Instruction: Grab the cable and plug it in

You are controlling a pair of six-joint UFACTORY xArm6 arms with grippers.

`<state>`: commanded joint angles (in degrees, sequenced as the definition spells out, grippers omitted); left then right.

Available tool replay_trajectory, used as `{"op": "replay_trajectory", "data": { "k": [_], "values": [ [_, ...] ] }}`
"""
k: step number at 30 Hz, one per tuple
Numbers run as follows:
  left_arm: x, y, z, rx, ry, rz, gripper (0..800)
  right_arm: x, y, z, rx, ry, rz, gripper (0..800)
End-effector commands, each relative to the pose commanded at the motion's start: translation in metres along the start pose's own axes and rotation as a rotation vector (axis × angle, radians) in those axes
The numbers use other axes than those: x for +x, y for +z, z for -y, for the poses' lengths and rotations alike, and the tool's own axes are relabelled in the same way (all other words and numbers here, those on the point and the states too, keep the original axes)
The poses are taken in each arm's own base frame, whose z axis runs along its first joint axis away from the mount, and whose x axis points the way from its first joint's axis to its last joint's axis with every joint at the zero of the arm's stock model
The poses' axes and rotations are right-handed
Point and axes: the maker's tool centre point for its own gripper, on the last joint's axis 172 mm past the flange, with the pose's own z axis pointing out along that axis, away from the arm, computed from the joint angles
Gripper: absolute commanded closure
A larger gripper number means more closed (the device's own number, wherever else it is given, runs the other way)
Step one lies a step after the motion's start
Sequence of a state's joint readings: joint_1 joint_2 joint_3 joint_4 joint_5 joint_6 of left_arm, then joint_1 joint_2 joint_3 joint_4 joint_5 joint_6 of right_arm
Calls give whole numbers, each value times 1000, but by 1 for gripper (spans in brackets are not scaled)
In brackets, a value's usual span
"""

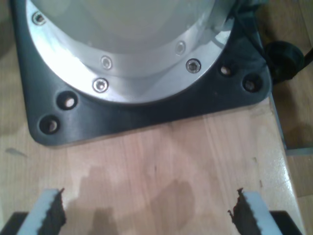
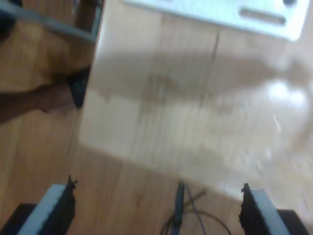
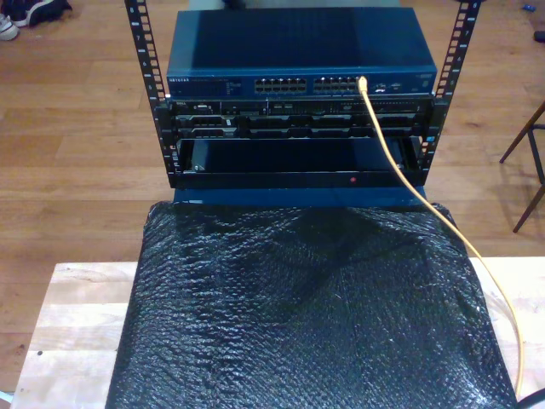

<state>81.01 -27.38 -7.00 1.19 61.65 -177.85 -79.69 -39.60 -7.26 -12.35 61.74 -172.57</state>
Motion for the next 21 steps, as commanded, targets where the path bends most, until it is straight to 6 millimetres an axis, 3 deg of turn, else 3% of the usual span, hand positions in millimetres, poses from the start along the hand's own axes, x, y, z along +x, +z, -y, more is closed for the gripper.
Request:
{"op": "replay_trajectory", "data": {
  "k": [11, 21],
  "values": [
    [0, 0, 0, 0, 0, 0, 0, 12, 25, -8, -21, -15, -56, 1],
    [0, 0, 0, 0, 0, -2, 0, 16, 31, -18, -55, -5, -72, 3]
  ]
}}
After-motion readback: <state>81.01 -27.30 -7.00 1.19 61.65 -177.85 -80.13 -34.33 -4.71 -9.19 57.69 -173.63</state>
